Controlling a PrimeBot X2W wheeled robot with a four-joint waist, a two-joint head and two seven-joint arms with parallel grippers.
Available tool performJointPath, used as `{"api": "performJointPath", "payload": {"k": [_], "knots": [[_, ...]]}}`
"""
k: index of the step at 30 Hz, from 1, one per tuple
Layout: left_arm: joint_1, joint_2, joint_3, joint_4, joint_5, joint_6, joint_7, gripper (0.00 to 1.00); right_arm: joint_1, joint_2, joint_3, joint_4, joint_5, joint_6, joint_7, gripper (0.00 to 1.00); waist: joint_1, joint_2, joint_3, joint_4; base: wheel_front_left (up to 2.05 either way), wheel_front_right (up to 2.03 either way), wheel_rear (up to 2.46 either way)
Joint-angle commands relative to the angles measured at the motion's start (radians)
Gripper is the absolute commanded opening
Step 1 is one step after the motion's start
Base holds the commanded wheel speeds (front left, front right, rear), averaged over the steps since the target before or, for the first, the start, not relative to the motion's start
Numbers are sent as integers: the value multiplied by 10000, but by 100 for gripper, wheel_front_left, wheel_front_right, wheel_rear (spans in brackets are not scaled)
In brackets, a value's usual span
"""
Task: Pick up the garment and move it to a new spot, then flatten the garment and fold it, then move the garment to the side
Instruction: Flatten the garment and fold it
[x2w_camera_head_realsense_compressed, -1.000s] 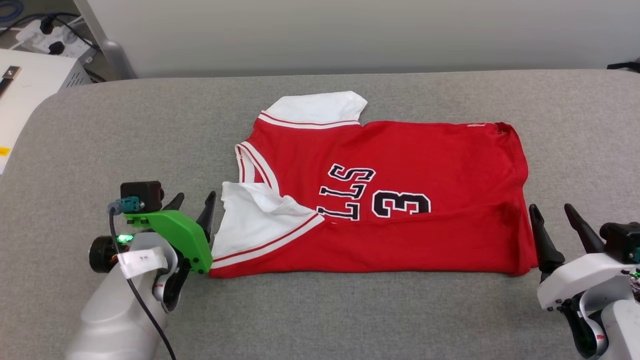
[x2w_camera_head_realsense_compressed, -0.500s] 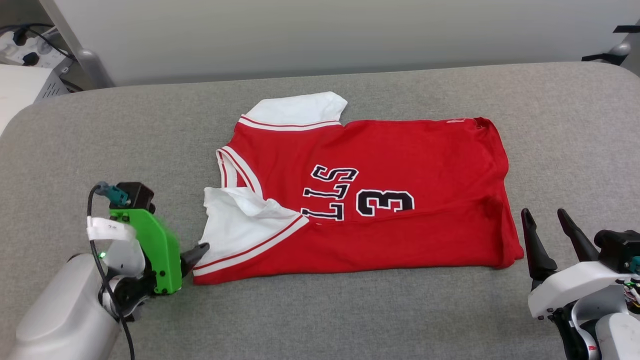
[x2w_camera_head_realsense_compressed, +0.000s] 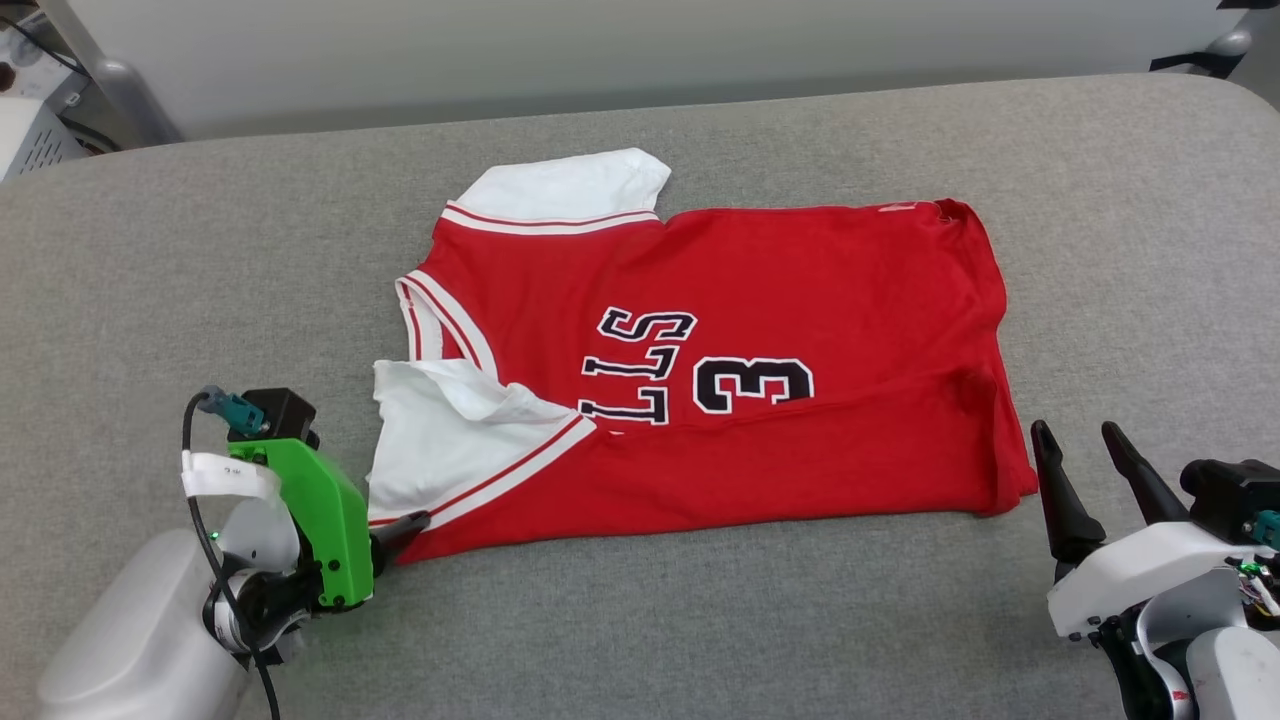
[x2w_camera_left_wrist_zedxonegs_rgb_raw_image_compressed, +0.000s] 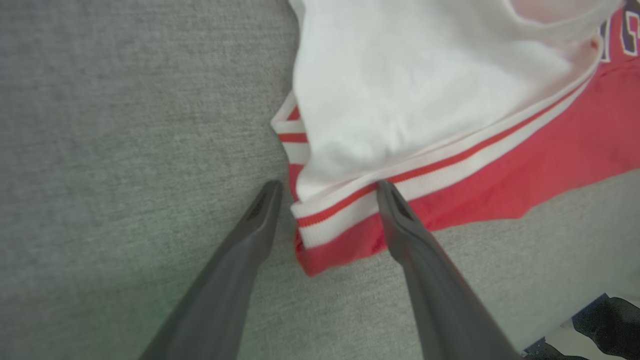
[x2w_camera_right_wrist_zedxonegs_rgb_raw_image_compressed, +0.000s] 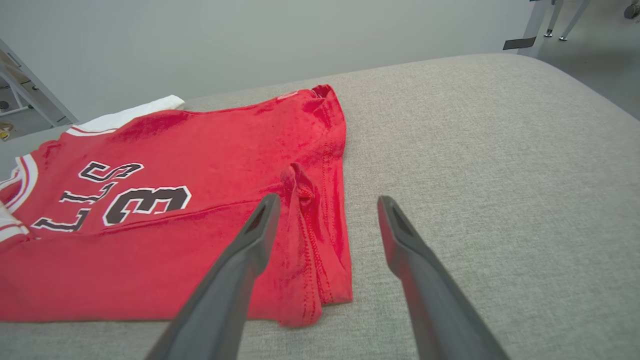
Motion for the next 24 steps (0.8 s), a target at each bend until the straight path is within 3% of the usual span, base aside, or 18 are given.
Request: {"api": "performJointPath", "payload": {"k": [1,2,3,4,5,11,19,20,24], "knots": [[216,-312,-375,245,49,42,359,100,-139,-88,-29,43,120,-9,60,100,0,-1,73,-63,0,0,0],[218,-347,-476,283,74,47,493,100,-146,-116,-41,63,166,-9,97,100,0,-1,84,-73,0,0,0],[224,-415,-562,293,66,26,590,50,-162,-162,-57,80,220,-9,141,100,0,-1,96,-83,0,0,0],[238,-500,-576,286,-6,-8,611,14,-176,-197,-74,85,268,-9,183,100,0,-1,104,-86,0,0,0],[272,-599,-589,311,-118,-34,689,0,-199,-212,-125,67,368,-9,207,100,0,-1,113,-84,0,0,0],[149,-725,-630,251,-73,-103,473,0,-243,-313,-407,3,983,-9,995,100,0,-1,111,12,0,0,0],[14,-414,-429,-674,461,172,-479,0,-634,-1149,-147,363,1715,-9,4475,100,0,-1,1,264,0,0,0],[-32,-363,-303,-1215,547,309,-750,0,-847,-1405,33,352,1994,-9,5370,100,0,-1,79,489,0,0,0],[-145,-310,-286,-1705,681,441,-835,0,-1266,-1595,395,391,2187,-9,5986,100,0,-1,195,727,0,0,0]]}}
